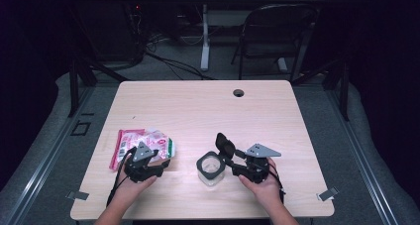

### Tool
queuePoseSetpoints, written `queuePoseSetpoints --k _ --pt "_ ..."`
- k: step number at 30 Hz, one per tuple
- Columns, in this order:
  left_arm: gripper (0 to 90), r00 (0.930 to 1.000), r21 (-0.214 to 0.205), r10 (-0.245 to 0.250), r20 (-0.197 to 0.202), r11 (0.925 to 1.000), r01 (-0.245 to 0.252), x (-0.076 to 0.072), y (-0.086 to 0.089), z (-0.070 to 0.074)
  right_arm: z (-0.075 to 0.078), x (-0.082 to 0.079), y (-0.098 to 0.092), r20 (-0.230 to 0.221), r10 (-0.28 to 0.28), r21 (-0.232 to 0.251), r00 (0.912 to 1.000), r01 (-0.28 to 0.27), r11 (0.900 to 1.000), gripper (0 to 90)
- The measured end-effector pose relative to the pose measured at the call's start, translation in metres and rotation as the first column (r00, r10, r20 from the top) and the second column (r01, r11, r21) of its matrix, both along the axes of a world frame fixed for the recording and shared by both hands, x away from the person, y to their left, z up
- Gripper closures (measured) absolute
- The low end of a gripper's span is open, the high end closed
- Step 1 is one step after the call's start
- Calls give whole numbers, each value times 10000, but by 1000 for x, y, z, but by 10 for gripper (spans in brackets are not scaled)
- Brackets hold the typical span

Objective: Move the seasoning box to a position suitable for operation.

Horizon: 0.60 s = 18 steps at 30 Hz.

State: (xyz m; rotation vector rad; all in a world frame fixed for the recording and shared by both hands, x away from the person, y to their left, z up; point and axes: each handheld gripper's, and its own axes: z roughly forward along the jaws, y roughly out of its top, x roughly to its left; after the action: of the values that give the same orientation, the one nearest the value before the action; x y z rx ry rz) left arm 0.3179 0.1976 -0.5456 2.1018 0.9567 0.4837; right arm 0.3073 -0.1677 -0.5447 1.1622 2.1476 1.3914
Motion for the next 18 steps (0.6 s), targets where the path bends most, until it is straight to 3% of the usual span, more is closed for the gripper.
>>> queuePoseSetpoints --k 3,6,11,18 --pt "405 9997 634 -36 239 9980 21 1 -4 -5 -1 0 1 8 -44 14 10000 44 10000 478" --pt "405 9995 851 -14 309 9964 -12 3 -6 -9 -2 0 1 -20 -38 -160 10000 38 9999 478" --pt "406 9991 1426 88 407 9897 -145 6 -7 -15 -3 0 2 -1 -46 -51 10000 46 10000 477" --pt "404 9971 1893 265 720 9811 -397 9 -6 -20 -3 0 2 49 -60 -96 10000 60 9999 478"
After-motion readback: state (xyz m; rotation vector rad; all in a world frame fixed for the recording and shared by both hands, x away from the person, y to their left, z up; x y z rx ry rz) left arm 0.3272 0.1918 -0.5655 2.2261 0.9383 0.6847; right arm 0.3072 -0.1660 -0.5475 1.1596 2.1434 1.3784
